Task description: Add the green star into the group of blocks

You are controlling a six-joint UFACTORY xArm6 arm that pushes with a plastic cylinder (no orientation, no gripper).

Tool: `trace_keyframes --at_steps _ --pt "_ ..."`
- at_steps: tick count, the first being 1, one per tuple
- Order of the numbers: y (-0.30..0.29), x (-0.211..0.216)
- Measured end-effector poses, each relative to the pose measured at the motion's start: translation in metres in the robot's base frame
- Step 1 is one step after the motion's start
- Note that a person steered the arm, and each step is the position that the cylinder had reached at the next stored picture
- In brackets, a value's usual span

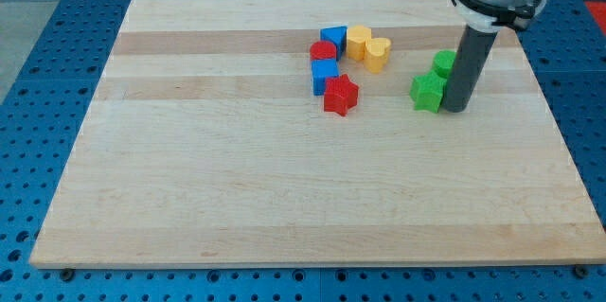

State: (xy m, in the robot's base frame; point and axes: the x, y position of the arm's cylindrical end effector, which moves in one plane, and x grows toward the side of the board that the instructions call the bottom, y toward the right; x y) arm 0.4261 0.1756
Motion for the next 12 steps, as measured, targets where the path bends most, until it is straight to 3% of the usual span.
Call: trace_keyframes --at_steps 2,7,10,12 --pt "0.01 -0.009" --pt "-0.039 -0.012" --pt "-0.033 -0.002" --pt "-0.033 -0.019"
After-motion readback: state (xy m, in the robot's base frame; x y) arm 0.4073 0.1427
